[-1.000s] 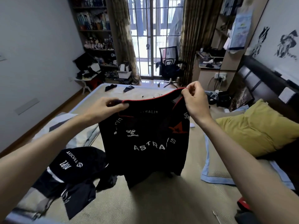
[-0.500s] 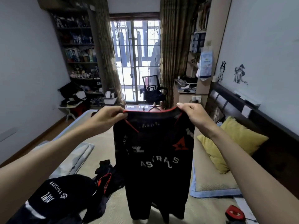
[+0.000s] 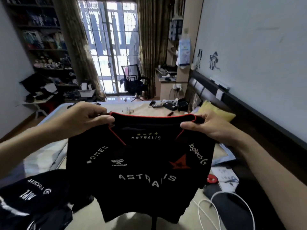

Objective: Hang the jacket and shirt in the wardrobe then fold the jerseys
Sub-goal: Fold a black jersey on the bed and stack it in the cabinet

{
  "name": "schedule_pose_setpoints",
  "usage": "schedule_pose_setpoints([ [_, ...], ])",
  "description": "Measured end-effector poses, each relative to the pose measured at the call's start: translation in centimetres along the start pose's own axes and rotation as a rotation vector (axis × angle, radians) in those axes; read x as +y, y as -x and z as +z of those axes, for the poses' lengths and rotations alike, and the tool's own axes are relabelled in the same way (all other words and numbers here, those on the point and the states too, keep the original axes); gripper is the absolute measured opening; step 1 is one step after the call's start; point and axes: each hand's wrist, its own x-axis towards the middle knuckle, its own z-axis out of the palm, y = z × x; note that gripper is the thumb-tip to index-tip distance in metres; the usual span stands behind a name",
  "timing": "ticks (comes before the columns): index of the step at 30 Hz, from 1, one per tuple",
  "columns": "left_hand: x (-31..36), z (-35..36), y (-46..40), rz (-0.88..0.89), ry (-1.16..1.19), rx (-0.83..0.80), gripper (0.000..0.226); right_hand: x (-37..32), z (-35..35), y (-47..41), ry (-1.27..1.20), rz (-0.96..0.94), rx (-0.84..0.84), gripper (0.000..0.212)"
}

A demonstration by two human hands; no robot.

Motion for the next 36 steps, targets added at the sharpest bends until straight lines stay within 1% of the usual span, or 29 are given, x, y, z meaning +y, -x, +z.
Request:
schedule_pose_setpoints([
  [2, 0.8, 0.3, 2.2, 0.004, 0.127, -0.132, 0.067, 0.3, 0.7, 2.7, -0.02, 0.003, -0.006, 0.057],
  [4, 1.0, 0.9, 4.4, -0.016, 0.29, -0.339, 0.055, 1.1, 1.6, 5.4, -0.056, 0.0, -0.02, 0.046],
  [6, 0.3, 1.8, 5.9, -0.03, 0.431, -0.533, 0.041, 2.1, 2.7, 7.4, -0.098, 0.0, -0.029, 0.04],
  [8, -1.1, 3.0, 6.5, -0.054, 0.553, -0.665, 0.028, 4.1, 3.8, 7.7, -0.165, 0.049, -0.053, 0.026],
  [9, -2.3, 3.8, 6.3, -0.09, 0.584, -0.691, 0.029, 5.5, 4.5, 7.0, -0.196, 0.082, -0.069, 0.023],
  [10, -3.8, 4.7, 5.7, -0.143, 0.584, -0.684, 0.032, 7.1, 5.3, 5.6, -0.205, 0.113, -0.073, 0.025],
  [12, -8.1, 7.2, 3.7, -0.277, 0.547, -0.589, 0.032, 11.0, 7.1, 1.7, -0.195, 0.186, -0.053, 0.028],
  [13, -10.9, 8.9, 2.5, -0.357, 0.534, -0.541, 0.031, 13.6, 8.1, -0.7, -0.192, 0.21, -0.042, 0.026],
  [15, -17.0, 12.6, 0.0, -0.481, 0.503, -0.507, 0.033, 18.8, 10.2, -5.9, -0.168, 0.268, -0.033, 0.022],
  [17, -23.1, 16.6, -1.7, -0.575, 0.507, -0.549, 0.022, 25.5, 12.4, -10.7, -0.166, 0.366, -0.053, 0.019],
  [19, -28.9, 20.8, -1.8, -0.666, 0.526, -0.624, 0.014, 32.1, 14.8, -14.2, -0.138, 0.455, -0.152, 0.017],
  [20, -31.6, 23.1, -1.2, -0.712, 0.528, -0.642, 0.013, 35.2, 16.1, -15.4, -0.128, 0.484, -0.212, 0.016],
  [22, -36.2, 27.9, -0.1, -0.78, 0.506, -0.615, 0.024, 40.9, 18.8, -16.9, -0.158, 0.561, -0.305, 0.002],
  [25, -41.9, 34.4, 1.6, -0.866, 0.491, -0.459, 0.051, 47.3, 22.4, -17.9, -0.12, 0.691, -0.375, 0.01],
  [26, -43.7, 36.2, 2.0, -0.884, 0.482, -0.407, 0.056, 49.4, 23.4, -18.3, -0.094, 0.726, -0.37, 0.014],
  [28, -47.0, 39.1, 2.0, -0.91, 0.464, -0.332, 0.066, 52.5, 24.9, -20.0, -0.053, 0.755, -0.303, 0.024],
  [29, -48.5, 40.3, 1.5, -0.93, 0.475, -0.305, 0.062, 54.1, 25.5, -21.3, -0.017, 0.736, -0.253, 0.031],
  [31, -51.2, 42.0, -0.4, -0.988, 0.515, -0.276, 0.036, 57.0, 26.5, -24.5, 0.078, 0.705, -0.173, 0.046],
  [32, -52.8, 42.7, -1.5, -1.018, 0.544, -0.265, 0.024, 58.5, 26.9, -26.4, 0.103, 0.7, -0.142, 0.048],
  [34, -56.2, 43.6, -3.5, -1.061, 0.553, -0.235, 0.016, 61.2, 27.7, -29.9, 0.066, 0.682, -0.134, 0.047],
  [36, -59.4, 44.4, -5.2, -1.091, 0.532, -0.202, 0.014, 63.4, 28.2, -33.1, -0.01, 0.671, -0.129, 0.036],
])
